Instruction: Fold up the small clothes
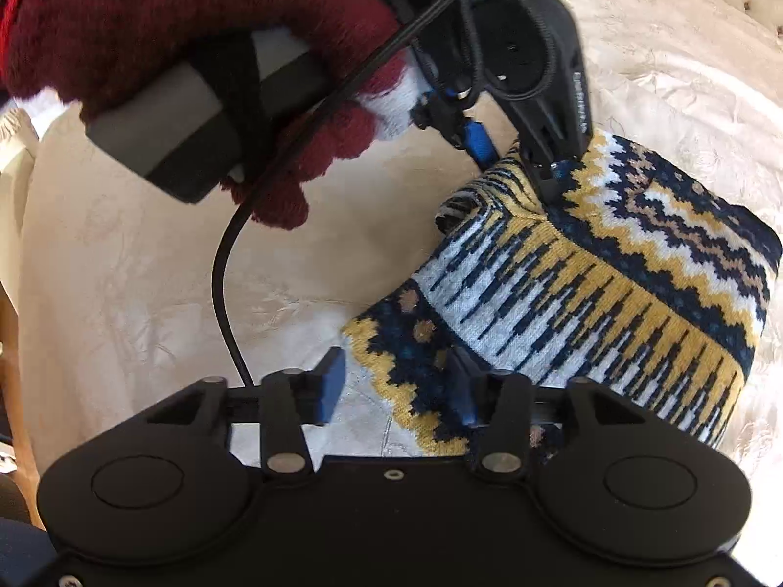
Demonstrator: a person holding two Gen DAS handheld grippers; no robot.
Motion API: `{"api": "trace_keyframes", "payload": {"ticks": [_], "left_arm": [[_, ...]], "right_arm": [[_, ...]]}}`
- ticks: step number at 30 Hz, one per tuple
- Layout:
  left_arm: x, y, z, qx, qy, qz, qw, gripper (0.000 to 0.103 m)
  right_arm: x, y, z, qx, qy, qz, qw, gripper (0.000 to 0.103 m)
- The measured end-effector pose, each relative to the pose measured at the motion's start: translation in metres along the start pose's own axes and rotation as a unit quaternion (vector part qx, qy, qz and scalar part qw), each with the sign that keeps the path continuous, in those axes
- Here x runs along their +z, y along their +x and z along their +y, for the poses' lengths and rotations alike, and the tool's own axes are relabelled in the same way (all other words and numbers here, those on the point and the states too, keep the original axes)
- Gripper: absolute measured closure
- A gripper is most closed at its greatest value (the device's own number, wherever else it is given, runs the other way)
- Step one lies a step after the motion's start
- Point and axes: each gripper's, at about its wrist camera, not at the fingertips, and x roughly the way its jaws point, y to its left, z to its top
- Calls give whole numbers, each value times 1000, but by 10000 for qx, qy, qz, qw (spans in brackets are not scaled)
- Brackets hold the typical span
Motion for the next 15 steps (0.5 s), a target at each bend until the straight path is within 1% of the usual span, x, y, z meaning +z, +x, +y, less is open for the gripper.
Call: {"api": "trace_keyframes", "payload": {"ticks": [1, 2, 4, 6, 8, 9, 10, 11, 12, 15], "left_arm": [[-1, -1, 2, 42, 38, -33, 10000, 55], [-3, -1, 4, 39, 69, -50, 10000, 53], [-5, -3, 9, 22, 33, -75, 10000, 47], [-9, -7, 14, -14, -67, -101, 9999, 45], [-14, -13, 19, -168, -206, -150, 9995, 45], [-17, -18, 22, -224, -256, -184, 9993, 45], [-20, -23, 23, -255, -289, -221, 9990, 42], [-24, -28, 23, -267, -310, -276, 9988, 40], [-28, -33, 21, -268, -324, -333, 9986, 34], [-42, -49, 18, -290, -365, -482, 9977, 29]], "right_arm": [[-2, -5, -5, 68, 135, -42, 9999, 34], [-5, -11, -11, 145, 318, -82, 9994, 32], [-9, -25, -25, 224, 689, -178, 9972, 28], [-16, -39, -38, 248, 1019, -306, 9940, 23], [-22, -51, -50, 266, 1333, -444, 9897, 17], [-25, -56, -54, 250, 1471, -508, 9875, 11], [-27, -62, -59, 231, 1615, -560, 9850, 7], [-30, -66, -63, 206, 1737, -602, 9827, 6], [-33, -68, -68, 163, 1856, -639, 9804, 5], [-42, -72, -78, 13, 2168, -714, 9736, 0]]}}
